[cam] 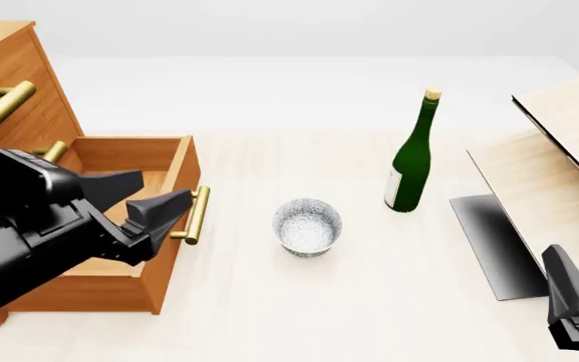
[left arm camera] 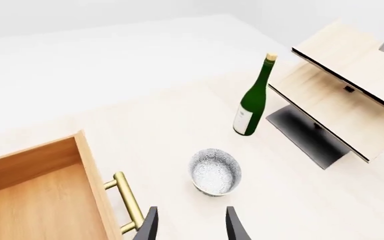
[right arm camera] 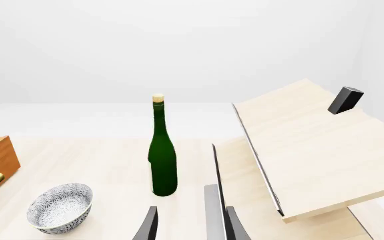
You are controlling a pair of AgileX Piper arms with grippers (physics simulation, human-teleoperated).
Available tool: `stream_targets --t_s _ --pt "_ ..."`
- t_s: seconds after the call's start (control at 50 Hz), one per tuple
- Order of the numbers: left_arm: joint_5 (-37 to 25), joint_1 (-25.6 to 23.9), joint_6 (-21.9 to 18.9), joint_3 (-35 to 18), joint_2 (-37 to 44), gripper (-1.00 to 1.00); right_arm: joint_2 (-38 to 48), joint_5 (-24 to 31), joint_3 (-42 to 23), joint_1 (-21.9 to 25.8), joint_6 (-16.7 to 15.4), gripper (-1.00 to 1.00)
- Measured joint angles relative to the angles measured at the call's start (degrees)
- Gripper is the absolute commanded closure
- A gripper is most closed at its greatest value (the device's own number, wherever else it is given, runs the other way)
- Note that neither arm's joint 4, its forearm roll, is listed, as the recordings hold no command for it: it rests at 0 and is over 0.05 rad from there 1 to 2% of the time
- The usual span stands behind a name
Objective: Put the bowl in the bottom drawer of the cabinet and close it.
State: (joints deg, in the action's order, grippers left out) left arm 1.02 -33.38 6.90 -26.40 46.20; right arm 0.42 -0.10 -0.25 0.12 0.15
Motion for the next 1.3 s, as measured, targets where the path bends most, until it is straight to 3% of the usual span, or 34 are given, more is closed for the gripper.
stream_targets --t_s 0.52,1.3 --pt "2.77 -3.2 3.2 -5.27 8.3 -1.0 0.0 0.0 0.0 0.0 0.0 -1.0" --pt "7.43 -2.59 9.63 -8.98 19.61 -1.0 -0.01 0.0 0.0 0.0 0.0 -1.0"
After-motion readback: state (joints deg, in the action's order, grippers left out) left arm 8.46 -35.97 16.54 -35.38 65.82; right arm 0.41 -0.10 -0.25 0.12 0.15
